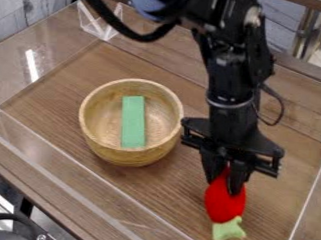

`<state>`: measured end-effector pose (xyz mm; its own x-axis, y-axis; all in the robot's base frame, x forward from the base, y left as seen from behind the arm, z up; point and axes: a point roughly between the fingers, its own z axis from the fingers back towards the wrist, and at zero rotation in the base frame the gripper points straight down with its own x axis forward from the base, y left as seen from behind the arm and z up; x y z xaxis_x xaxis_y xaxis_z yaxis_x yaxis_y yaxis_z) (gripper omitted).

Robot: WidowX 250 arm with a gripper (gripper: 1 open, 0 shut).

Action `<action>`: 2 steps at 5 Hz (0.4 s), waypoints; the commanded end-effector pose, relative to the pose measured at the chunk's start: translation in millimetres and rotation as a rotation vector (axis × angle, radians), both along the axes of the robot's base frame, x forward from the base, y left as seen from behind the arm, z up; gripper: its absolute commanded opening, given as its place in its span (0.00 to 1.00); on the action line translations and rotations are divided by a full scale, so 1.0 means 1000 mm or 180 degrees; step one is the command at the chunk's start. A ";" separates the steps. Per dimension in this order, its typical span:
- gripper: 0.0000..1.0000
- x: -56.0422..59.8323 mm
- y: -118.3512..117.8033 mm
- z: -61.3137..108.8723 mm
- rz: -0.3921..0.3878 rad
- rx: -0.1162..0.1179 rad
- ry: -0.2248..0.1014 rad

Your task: Move the red fruit to the right

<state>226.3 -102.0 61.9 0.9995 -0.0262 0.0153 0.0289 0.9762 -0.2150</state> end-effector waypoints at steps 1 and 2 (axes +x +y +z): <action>0.00 0.007 -0.003 0.004 -0.0070 -0.0050 -0.0160; 0.00 0.008 -0.003 0.003 -0.0108 -0.0056 -0.0193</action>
<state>230.1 -103.2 58.2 0.9969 -0.0612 0.0485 0.0704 0.9729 -0.2205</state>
